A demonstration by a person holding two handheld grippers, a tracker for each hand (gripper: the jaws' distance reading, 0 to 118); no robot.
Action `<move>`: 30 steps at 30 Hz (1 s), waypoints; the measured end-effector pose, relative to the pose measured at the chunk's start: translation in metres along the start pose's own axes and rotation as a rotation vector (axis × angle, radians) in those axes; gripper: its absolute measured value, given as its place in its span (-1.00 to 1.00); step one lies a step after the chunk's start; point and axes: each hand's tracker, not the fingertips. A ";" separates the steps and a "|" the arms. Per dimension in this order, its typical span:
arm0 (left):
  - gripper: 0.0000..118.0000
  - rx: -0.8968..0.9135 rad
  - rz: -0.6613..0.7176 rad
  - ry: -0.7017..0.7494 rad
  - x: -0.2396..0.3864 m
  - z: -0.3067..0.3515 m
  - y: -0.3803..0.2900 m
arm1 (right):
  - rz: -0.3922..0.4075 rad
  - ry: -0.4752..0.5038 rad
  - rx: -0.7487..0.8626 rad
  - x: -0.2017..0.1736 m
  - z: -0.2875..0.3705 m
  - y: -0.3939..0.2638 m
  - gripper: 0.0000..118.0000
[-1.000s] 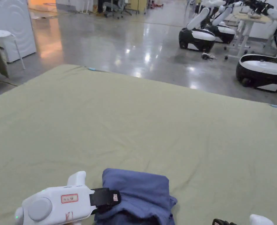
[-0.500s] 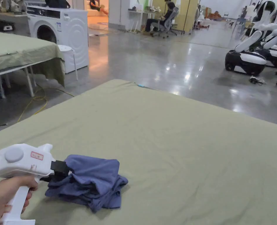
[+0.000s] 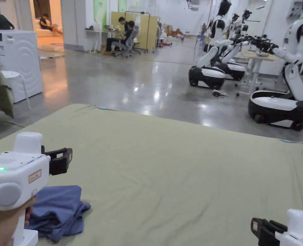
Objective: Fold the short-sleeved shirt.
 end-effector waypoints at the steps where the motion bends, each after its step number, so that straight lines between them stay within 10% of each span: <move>1: 0.11 0.024 0.010 -0.007 0.028 0.001 0.004 | 0.019 -0.032 0.038 0.005 0.009 0.011 -0.85; 5: -0.84 0.099 0.002 -0.124 0.130 -0.006 0.026 | 0.083 -0.164 0.174 0.024 0.034 0.060 -0.85; 23: -0.70 0.187 -0.130 -0.204 0.276 0.000 0.072 | 0.127 -0.255 0.368 0.044 0.056 0.124 -0.82; 30: 0.03 0.193 -0.148 -0.190 0.281 0.002 0.073 | 0.123 -0.247 0.347 0.044 0.053 0.120 0.39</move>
